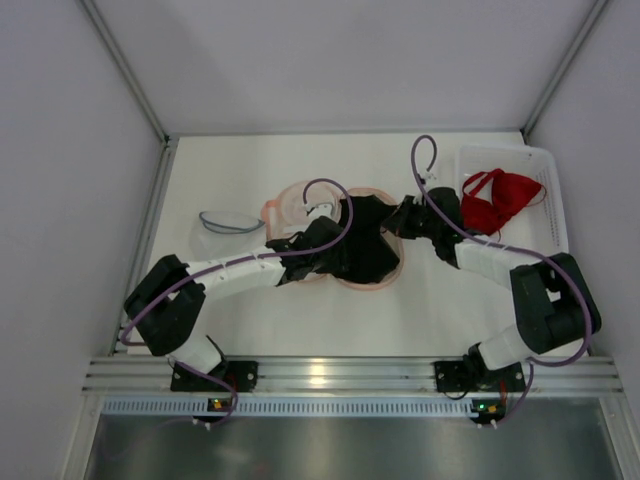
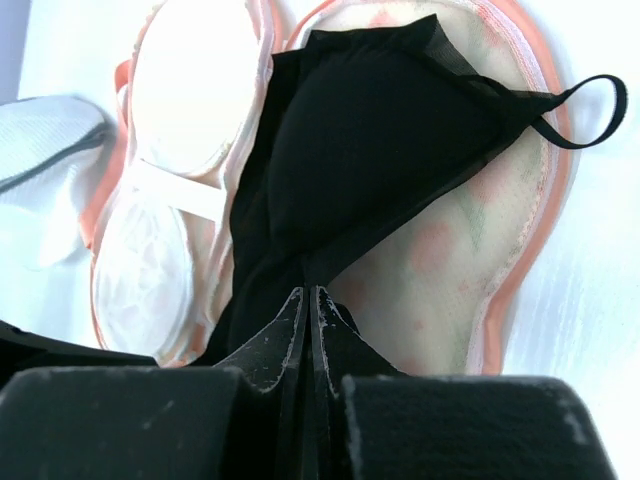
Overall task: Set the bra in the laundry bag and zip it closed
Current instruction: Adjust the bra in the laundry bag.
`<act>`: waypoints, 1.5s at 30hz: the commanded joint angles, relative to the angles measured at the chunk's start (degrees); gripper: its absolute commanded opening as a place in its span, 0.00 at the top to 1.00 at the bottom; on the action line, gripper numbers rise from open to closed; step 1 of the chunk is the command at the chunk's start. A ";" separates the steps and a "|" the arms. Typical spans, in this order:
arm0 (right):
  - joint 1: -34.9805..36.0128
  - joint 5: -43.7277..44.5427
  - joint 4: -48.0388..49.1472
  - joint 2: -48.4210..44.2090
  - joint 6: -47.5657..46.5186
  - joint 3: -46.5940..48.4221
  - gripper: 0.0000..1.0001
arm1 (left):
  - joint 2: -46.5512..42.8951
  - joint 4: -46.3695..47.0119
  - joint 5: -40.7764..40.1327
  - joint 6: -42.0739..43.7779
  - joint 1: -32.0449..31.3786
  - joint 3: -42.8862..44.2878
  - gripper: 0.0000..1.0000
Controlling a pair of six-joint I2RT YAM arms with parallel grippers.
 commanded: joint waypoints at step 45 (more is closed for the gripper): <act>0.47 -2.23 10.68 -1.43 5.81 -2.87 1.00 | -3.39 13.57 -1.04 1.84 2.78 -6.65 0.61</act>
